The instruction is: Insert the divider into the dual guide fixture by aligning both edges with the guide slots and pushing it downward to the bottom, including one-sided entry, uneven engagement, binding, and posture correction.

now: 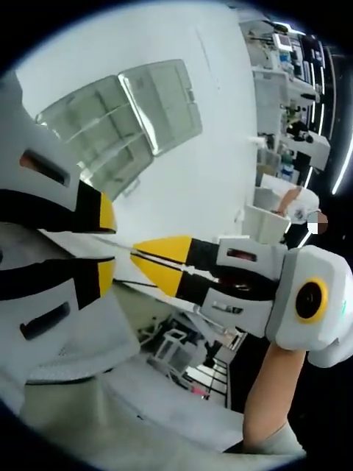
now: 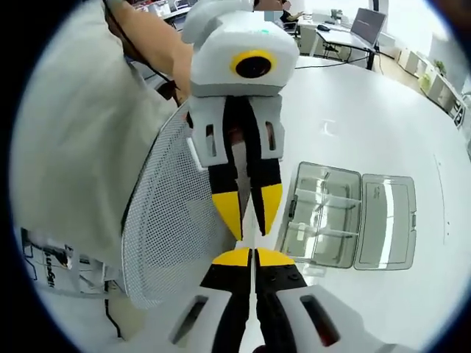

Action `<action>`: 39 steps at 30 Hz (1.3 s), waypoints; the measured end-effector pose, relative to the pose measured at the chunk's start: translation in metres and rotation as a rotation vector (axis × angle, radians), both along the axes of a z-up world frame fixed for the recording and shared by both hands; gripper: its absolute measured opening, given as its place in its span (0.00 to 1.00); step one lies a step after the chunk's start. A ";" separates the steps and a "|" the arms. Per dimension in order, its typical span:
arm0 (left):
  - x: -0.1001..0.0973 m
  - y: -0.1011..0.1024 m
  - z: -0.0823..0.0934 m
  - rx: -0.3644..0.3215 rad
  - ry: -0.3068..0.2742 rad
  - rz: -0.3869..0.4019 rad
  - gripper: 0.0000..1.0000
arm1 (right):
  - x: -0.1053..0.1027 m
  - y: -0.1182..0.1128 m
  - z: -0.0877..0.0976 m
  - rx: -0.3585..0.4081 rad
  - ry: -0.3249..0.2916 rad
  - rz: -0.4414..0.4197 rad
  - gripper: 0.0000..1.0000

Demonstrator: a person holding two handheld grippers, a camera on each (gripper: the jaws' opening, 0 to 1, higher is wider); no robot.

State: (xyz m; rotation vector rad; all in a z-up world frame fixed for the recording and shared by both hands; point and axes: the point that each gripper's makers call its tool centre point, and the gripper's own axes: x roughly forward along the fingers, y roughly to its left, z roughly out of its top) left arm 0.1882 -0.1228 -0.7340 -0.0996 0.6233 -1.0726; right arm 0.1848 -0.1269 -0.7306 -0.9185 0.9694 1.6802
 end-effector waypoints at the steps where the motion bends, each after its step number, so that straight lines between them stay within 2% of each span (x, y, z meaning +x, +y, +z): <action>1: 0.001 0.001 -0.001 0.006 -0.004 0.002 0.12 | 0.001 0.000 0.000 0.000 -0.007 0.004 0.00; 5: 0.003 0.005 -0.001 0.030 -0.021 0.009 0.16 | 0.006 0.000 -0.001 -0.022 -0.012 -0.022 0.00; 9: 0.006 0.011 -0.002 0.061 -0.042 0.022 0.22 | 0.012 0.002 -0.001 -0.042 -0.009 -0.073 0.00; 10: 0.006 0.013 -0.001 0.066 -0.049 0.024 0.22 | 0.013 0.003 0.000 -0.052 0.004 -0.111 0.00; 20: 0.010 0.028 0.003 0.109 -0.084 0.052 0.26 | 0.025 0.006 -0.006 -0.103 -0.022 -0.157 0.00; 31: 0.015 0.039 0.002 0.153 -0.099 0.078 0.33 | 0.041 0.001 -0.015 -0.186 -0.091 -0.207 0.00; 39: 0.016 0.042 0.001 0.157 -0.097 0.082 0.34 | 0.053 -0.006 -0.019 -0.232 -0.126 -0.295 0.00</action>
